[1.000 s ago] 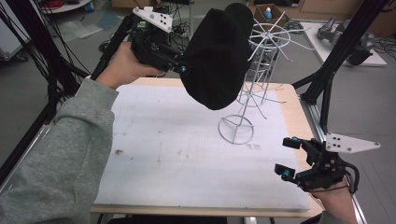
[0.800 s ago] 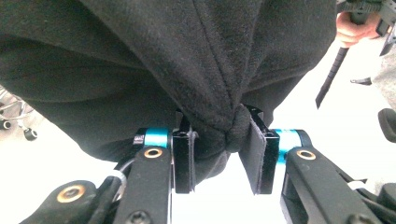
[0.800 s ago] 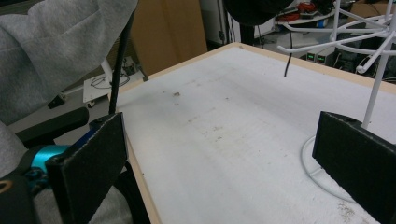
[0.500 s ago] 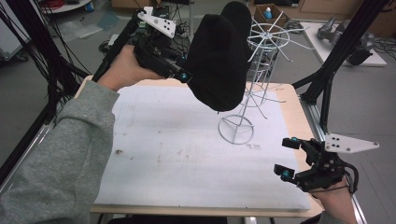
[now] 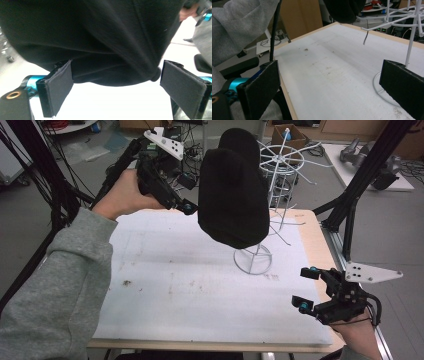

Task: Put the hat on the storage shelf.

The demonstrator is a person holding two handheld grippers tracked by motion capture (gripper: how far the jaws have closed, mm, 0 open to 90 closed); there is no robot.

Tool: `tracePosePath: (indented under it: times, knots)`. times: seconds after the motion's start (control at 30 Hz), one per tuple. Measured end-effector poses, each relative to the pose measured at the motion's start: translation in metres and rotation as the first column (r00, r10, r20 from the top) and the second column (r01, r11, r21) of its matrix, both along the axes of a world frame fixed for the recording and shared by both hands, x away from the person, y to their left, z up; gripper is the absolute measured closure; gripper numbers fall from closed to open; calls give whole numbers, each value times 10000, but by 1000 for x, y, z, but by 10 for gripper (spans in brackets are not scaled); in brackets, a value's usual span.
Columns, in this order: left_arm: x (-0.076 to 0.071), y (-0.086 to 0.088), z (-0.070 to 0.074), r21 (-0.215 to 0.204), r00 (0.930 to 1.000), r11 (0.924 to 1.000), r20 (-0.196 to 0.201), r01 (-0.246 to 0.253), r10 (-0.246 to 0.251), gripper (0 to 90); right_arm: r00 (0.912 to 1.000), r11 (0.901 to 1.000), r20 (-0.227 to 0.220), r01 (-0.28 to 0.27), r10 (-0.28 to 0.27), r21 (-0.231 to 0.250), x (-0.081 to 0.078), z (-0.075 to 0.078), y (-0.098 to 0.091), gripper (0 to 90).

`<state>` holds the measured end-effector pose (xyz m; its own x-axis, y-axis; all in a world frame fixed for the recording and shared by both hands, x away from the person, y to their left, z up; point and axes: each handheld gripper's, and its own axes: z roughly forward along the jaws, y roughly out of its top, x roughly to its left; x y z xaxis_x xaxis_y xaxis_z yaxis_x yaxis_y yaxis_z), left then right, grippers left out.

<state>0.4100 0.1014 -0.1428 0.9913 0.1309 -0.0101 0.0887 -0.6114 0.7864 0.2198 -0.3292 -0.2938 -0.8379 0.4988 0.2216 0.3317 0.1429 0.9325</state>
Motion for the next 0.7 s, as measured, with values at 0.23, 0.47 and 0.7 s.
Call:
tracePosePath:
  times: [0.23, 0.47, 0.7]
  knots:
    - [-12, 27, 2, -731, 9996, 9969, -53, -297, 294, 108, 10000, 10000, 52, -37, 38, -25, 1, 0, 2, 23]
    - [-25, 56, 0, -1322, 9984, 9896, -94, -569, 561, 108, 10000, 10000, 19, -77, 77, -48, 5, 0, 4, 23]
    - [-41, 76, -10, -1456, 9949, 9848, 206, -946, 986, 110, 9999, 10000, 140, -53, 52, 29, 8, 2, 5, 23]
